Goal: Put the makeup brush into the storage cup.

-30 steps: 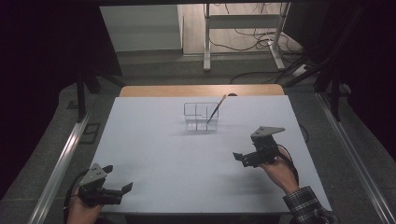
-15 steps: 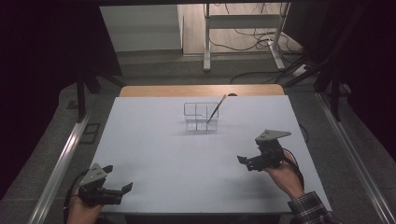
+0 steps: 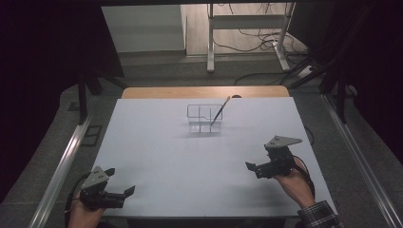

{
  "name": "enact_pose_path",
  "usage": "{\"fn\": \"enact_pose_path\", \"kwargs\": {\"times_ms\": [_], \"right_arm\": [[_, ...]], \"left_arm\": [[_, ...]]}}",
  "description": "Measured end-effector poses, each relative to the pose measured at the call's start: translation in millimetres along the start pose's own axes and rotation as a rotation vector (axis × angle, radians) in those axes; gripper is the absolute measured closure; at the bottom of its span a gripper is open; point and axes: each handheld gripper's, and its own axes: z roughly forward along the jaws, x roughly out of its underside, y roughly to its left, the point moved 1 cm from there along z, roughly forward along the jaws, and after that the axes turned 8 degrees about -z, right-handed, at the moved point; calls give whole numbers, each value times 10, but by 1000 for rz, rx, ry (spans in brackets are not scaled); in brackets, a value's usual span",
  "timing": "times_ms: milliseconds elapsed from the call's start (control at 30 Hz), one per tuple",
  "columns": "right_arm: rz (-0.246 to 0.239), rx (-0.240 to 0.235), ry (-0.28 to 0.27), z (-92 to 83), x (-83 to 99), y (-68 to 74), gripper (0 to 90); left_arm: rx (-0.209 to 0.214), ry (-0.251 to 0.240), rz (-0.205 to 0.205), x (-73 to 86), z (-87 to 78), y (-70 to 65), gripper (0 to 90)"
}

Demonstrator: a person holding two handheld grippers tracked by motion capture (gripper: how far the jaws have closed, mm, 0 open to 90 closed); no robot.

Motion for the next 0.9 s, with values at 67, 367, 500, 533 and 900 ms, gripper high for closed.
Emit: {"fn": "enact_pose_path", "kwargs": {"times_ms": [67, 367, 500, 533, 900], "right_arm": [[-1, 3, 0, -16, 16, 0, 0], [6, 22, 7, -88, 105, -3, 0], [8, 27, 7, -118, 142, -6, 0], [10, 29, 7, -125, 151, -7, 0], [24, 46, 12, -204, 259, -17, 0]], "left_arm": [[1, 0, 0, 0, 0, 0, 0], [2, 0, -2, -1, 2, 1, 0], [5, 0, -2, -1, 3, 1, 0], [7, -2, -3, -1, 3, 2, 0], [7, -1, -4, -1, 5, 4, 0]]}}
